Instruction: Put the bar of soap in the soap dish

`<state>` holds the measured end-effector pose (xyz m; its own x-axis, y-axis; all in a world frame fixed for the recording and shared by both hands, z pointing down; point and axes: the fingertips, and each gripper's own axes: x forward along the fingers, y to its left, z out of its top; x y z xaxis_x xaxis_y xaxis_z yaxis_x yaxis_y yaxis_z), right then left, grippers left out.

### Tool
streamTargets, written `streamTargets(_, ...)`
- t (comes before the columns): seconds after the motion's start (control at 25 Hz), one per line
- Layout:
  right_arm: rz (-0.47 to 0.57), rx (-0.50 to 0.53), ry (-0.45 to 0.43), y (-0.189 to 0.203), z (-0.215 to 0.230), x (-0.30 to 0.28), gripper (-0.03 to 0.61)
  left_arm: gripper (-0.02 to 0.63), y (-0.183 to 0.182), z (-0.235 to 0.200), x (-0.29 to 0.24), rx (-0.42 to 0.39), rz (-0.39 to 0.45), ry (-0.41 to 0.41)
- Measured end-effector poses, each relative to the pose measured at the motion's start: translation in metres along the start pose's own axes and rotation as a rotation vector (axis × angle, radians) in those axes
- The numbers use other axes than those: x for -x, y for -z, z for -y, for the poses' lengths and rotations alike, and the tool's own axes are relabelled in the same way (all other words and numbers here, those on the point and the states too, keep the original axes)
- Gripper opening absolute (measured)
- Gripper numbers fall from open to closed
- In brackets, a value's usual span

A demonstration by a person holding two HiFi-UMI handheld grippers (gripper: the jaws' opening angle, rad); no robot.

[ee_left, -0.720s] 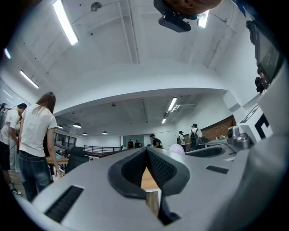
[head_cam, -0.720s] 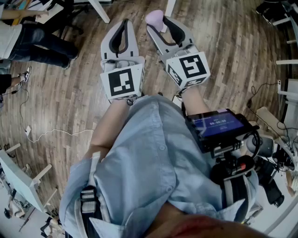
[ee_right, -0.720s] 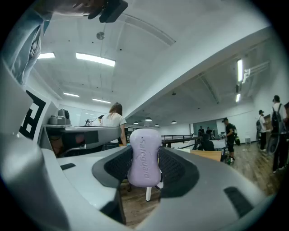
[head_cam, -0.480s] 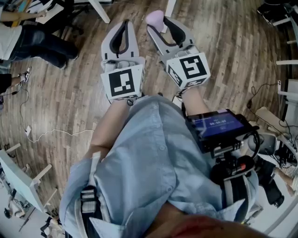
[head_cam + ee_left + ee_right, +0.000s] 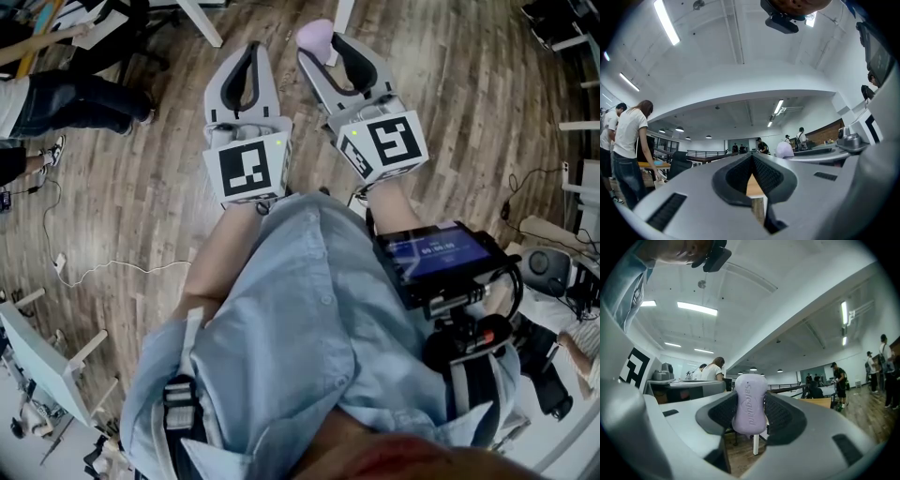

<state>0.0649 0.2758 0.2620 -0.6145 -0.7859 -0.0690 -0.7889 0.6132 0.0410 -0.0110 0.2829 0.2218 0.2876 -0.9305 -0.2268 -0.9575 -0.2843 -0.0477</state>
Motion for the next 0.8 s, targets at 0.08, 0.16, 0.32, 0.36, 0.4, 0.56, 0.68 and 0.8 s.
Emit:
streamTargets(0.08,0.001,0.001,-0.004,-0.001,-0.002,0.001,0.193,0.008,0.002,0.000,0.002,0.001,-0.006,-0.003)
streamTargets(0.16,0.002,0.004,-0.005,-0.001,-0.001,0.003,0.193,0.008,0.004,0.001,0.002,0.005,-0.011,-0.005)
streamTargets(0.32,0.017,0.005,-0.014,-0.001,0.017,0.002,0.192,0.008,0.006,0.012,-0.012,-0.002,-0.006,-0.009)
streamTargets(0.36,0.018,0.004,-0.019,-0.001,0.022,0.001,0.192,0.008,0.007,0.014,-0.017,-0.004,-0.008,-0.012)
streamTargets(0.4,0.017,0.003,-0.024,0.000,0.027,-0.001,0.192,0.008,0.009,0.016,-0.022,-0.003,-0.010,-0.016)
streamTargets(0.56,0.009,-0.003,-0.055,0.002,0.031,0.001,0.190,0.008,0.015,0.017,-0.027,0.010,-0.024,-0.045)
streamTargets(0.68,0.013,-0.008,-0.071,0.001,0.034,-0.001,0.190,0.008,0.013,0.015,-0.032,0.003,-0.020,-0.058)
streamTargets(0.8,0.014,-0.016,-0.073,0.003,0.036,-0.009,0.190,0.008,0.015,0.010,-0.038,-0.001,-0.021,-0.058)
